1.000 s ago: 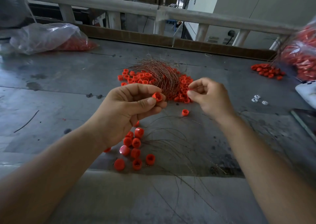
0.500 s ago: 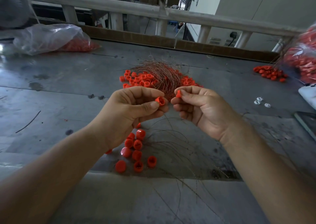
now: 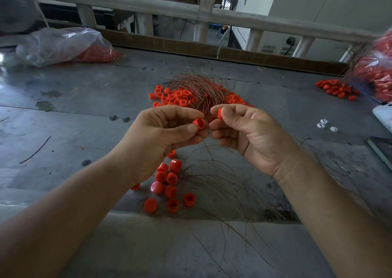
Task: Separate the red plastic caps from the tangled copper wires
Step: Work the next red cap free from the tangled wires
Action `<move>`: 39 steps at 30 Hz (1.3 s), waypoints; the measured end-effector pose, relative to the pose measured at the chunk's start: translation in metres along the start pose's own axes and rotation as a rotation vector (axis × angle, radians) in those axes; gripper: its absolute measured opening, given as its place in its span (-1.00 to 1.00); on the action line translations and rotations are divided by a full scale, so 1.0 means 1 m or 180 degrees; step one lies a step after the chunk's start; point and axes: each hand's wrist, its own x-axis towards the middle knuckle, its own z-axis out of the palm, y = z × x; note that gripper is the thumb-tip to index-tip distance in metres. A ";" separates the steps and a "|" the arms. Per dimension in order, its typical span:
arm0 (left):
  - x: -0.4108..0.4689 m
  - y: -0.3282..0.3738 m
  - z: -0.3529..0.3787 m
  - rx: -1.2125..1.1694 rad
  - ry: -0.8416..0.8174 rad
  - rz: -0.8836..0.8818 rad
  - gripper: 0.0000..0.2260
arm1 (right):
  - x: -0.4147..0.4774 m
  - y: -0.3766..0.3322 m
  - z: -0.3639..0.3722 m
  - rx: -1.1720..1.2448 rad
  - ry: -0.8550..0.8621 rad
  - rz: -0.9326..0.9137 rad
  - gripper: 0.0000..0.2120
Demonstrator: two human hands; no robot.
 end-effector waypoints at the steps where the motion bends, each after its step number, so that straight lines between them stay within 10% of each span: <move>1: 0.000 0.000 0.000 0.0014 0.0005 0.0006 -0.82 | 0.000 0.000 0.000 -0.0022 0.0012 -0.0022 -0.79; 39: -0.003 -0.002 0.004 0.0756 0.0336 0.0168 -0.81 | -0.007 0.016 0.013 -0.2587 0.0420 -0.2009 -0.75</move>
